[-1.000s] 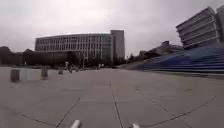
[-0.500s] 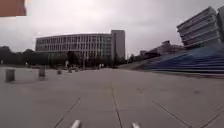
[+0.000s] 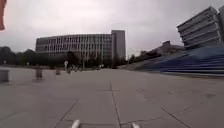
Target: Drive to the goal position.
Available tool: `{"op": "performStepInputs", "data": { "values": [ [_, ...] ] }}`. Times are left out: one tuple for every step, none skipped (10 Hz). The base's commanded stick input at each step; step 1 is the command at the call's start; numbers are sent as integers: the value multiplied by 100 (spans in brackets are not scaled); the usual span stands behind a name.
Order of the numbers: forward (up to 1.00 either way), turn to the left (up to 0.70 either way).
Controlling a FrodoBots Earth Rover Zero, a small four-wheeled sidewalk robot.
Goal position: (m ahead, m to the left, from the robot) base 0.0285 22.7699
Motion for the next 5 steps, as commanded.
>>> {"op": "performStepInputs", "data": {
  "values": [
    [70, 0],
    [70, 0],
    [70, 0],
    [70, 0],
    [70, 0]
  ]
}}
